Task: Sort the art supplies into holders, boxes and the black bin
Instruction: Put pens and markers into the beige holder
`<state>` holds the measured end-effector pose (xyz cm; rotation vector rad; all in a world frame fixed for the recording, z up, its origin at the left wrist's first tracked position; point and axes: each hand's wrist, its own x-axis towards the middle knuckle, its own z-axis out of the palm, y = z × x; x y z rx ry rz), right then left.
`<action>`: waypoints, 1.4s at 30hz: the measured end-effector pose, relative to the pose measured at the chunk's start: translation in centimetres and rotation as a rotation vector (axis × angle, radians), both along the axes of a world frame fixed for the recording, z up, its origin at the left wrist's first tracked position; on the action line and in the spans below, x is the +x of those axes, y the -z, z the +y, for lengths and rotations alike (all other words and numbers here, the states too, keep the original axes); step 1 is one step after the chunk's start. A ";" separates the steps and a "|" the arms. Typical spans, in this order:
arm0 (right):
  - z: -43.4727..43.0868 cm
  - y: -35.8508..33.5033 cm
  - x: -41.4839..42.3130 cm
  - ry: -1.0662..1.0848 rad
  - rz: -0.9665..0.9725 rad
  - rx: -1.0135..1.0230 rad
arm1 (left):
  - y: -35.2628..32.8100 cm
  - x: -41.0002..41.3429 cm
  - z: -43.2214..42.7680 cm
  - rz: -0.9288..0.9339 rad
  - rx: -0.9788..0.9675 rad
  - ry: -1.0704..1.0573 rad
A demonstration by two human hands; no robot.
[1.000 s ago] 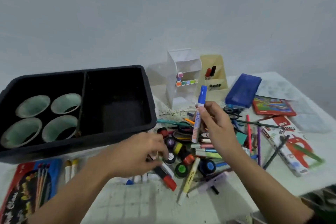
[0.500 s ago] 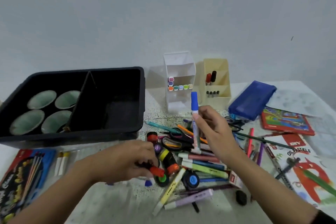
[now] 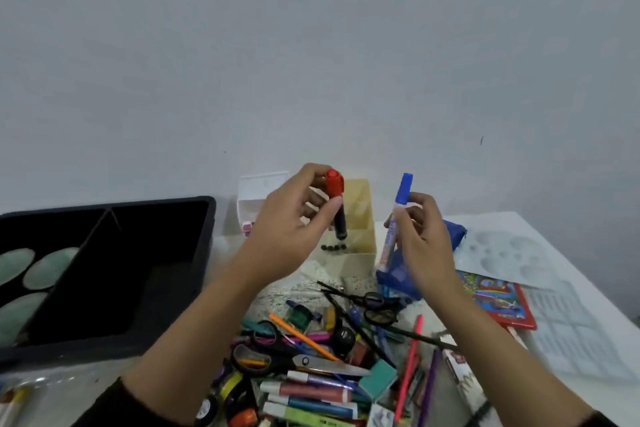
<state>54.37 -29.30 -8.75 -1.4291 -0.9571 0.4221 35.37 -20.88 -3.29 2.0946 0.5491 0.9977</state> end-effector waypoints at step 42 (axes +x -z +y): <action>-3.4 7.4 5.1 -0.443 -1.053 -0.457 | 2.7 2.7 1.3 0.461 0.423 -0.109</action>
